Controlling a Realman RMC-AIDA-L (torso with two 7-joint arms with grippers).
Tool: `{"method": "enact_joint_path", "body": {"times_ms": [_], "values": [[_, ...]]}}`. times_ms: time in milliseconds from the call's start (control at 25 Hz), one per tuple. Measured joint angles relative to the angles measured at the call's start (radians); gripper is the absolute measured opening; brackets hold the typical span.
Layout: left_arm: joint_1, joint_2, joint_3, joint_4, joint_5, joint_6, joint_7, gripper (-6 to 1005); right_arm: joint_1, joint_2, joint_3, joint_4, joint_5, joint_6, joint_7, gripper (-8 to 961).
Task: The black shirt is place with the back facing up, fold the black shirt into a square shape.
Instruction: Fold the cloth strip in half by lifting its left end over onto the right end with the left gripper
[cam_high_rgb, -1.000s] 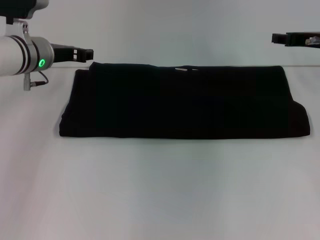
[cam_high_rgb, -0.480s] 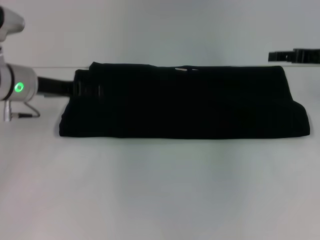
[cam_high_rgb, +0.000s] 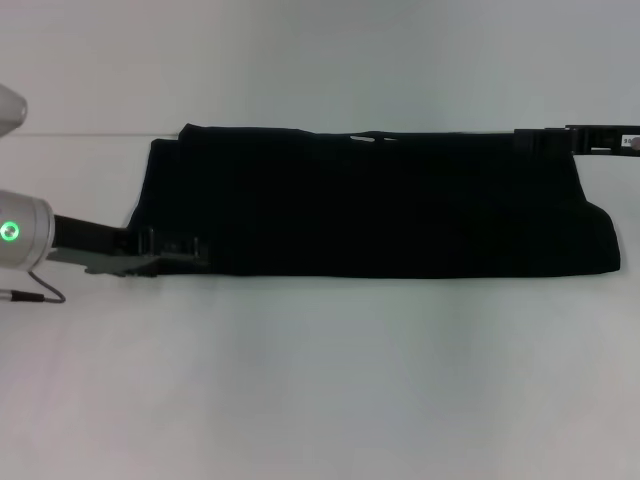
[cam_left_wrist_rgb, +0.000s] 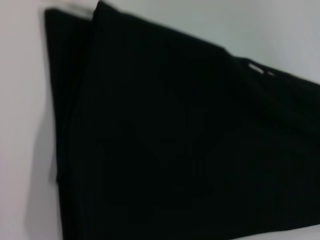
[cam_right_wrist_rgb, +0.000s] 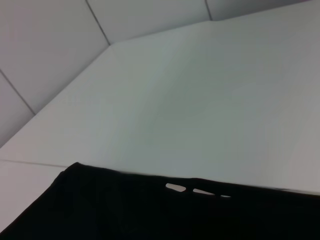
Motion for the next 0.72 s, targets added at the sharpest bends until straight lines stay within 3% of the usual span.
{"method": "enact_joint_path", "body": {"times_ms": [400,720], "values": [[-0.003,0.005,-0.008,-0.040,0.004,-0.006,-0.154,950,0.021,0.029,-0.003,0.001,0.004,-0.004,-0.073,609],[0.002,0.007,-0.057,-0.072,0.027,-0.045,-0.311,950,0.032,0.052,-0.009,-0.010,0.049,0.006,-0.115,838]]}}
